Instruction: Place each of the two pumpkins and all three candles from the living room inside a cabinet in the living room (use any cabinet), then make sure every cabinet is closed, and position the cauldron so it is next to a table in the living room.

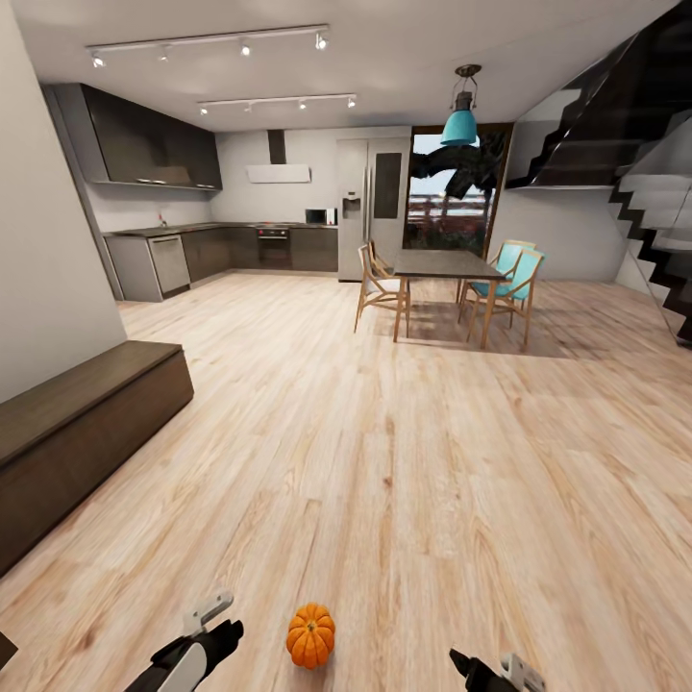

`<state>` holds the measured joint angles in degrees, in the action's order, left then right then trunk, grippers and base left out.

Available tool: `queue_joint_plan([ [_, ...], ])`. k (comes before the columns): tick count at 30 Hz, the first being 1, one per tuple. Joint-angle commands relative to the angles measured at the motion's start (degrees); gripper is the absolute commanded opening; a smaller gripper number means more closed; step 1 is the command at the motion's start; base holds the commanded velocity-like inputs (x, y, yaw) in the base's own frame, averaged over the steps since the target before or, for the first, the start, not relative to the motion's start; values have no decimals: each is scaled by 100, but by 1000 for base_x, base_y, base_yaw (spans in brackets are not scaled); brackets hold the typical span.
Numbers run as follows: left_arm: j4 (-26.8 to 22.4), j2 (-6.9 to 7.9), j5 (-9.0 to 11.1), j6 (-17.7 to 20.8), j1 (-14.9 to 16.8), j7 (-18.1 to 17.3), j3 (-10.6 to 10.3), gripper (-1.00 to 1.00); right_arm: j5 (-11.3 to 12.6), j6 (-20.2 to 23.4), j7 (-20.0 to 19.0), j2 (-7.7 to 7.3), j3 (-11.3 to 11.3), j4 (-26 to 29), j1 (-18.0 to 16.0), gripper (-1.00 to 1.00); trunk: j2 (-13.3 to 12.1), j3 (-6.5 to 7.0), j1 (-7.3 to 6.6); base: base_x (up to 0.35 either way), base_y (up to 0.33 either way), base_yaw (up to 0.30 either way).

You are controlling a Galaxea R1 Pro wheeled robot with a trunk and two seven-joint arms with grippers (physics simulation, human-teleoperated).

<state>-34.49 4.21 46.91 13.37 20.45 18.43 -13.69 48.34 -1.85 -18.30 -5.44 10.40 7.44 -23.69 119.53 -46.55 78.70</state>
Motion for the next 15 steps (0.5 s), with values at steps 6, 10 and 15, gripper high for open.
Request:
queue_joint_plan([
  [6, 59, 7, 52, -73, 3, 47, -43, 100, 46, -5, 25, -5, 139, -8, -4, 100, 2, -5, 0, 102, 0, 0],
  [10, 64, 9, 49, -207, 3, 49, -49, 100, 44, 0, 28, -2, 154, -6, -4, 100, 2, -5, 0, 15, 0, 0],
  [15, 65, 9, 54, -234, 3, 48, -48, 100, 36, 95, 21, -8, 155, -7, -4, 100, 2, -9, 0, 2, 0, -17],
])
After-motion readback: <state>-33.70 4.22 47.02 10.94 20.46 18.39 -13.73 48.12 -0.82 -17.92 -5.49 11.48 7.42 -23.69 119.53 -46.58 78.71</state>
